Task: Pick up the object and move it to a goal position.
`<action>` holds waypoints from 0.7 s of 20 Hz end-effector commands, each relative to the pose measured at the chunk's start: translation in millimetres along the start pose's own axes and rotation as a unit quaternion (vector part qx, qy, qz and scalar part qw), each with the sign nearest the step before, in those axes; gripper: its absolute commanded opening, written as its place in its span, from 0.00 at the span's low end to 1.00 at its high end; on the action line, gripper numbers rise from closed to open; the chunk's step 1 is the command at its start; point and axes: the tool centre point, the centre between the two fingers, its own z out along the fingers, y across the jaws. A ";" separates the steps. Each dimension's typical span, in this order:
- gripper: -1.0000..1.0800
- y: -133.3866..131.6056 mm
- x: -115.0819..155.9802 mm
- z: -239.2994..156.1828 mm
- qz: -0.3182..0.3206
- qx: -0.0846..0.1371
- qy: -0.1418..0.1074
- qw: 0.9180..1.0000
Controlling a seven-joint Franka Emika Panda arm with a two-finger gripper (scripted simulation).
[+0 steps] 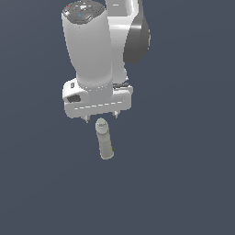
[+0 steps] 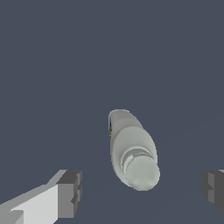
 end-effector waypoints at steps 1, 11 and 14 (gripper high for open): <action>0.96 0.0 -0.3 7.7 0.000 0.000 0.000 1.000; 0.96 0.4 0.0 45.2 -0.001 0.000 0.000 1.000; 0.00 0.6 0.6 45.8 -0.001 0.000 0.000 1.000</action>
